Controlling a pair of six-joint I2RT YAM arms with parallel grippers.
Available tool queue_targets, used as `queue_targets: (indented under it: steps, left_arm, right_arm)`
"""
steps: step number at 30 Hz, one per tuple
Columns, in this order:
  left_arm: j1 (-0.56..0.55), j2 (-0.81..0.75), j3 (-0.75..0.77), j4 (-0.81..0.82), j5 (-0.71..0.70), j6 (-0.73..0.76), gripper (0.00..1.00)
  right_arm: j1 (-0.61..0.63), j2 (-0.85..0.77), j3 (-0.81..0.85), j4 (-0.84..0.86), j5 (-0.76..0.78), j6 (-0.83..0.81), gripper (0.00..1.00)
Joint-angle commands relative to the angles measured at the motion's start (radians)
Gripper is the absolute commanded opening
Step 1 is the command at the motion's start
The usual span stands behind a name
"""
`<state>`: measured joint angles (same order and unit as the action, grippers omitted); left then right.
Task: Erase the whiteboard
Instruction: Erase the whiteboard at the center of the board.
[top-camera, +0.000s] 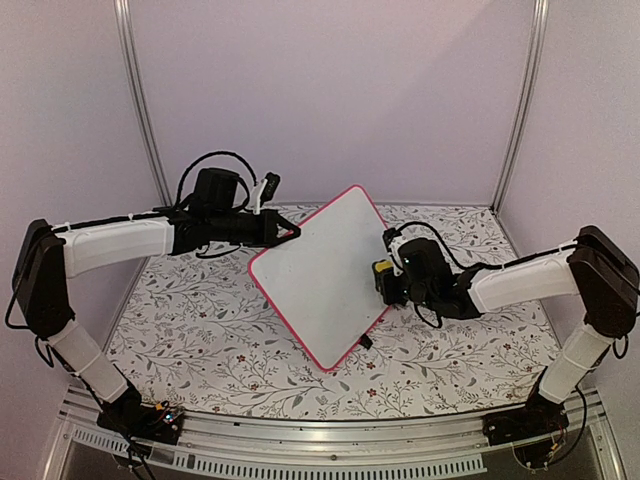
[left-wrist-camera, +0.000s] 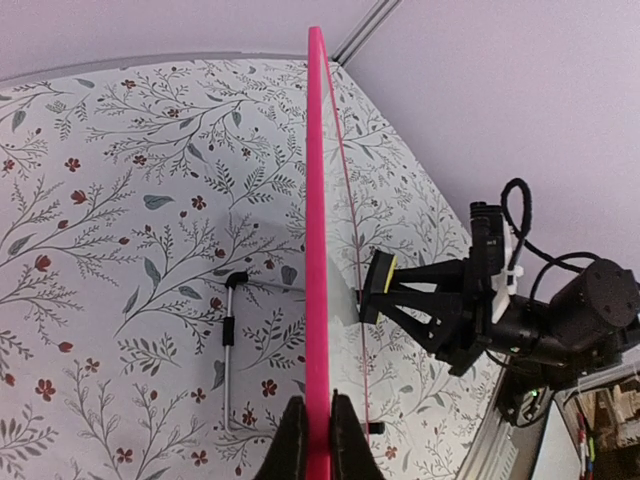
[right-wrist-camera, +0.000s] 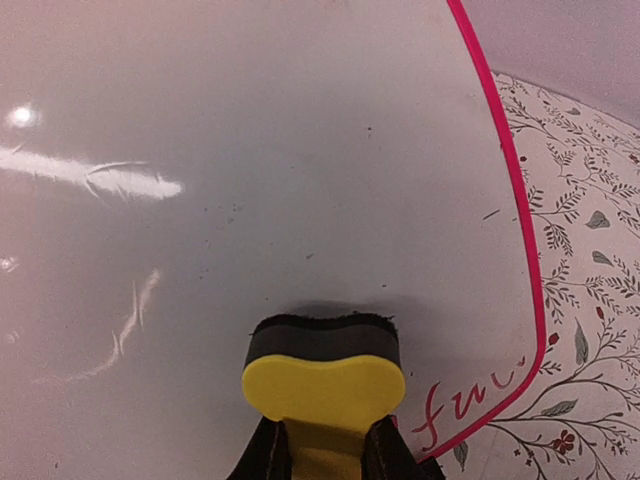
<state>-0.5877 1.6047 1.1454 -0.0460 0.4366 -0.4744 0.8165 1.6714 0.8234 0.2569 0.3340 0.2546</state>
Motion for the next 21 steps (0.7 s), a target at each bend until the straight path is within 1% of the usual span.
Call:
queue_targets:
  steps: [1,6,9,11,16,21]
  left_arm:
    - [-0.016,0.019,-0.023,-0.071,0.008,0.094,0.00]
    - [-0.016,0.011,-0.024,-0.071,0.003,0.094,0.00]
    - [-0.016,0.010,-0.023,-0.071,0.007,0.093,0.00]
    - [-0.015,0.009,-0.023,-0.071,0.007,0.094,0.00]
    - [-0.015,0.006,-0.024,-0.071,0.008,0.093,0.00]
    - [-0.015,0.006,-0.024,-0.072,0.007,0.094,0.00]
  right_arm:
    - [-0.005,-0.049,-0.021,0.037,-0.130,0.016,0.13]
    - [-0.016,-0.074,-0.033,0.079,-0.242,0.027,0.14]
    - [-0.063,-0.079,-0.067,0.145,-0.318,0.063,0.14]
    - [-0.105,-0.077,-0.090,0.188,-0.399,0.098,0.14]
    - [-0.153,-0.046,-0.101,0.244,-0.442,0.135,0.14]
    - [-0.160,0.013,-0.083,0.260,-0.510,0.147,0.13]
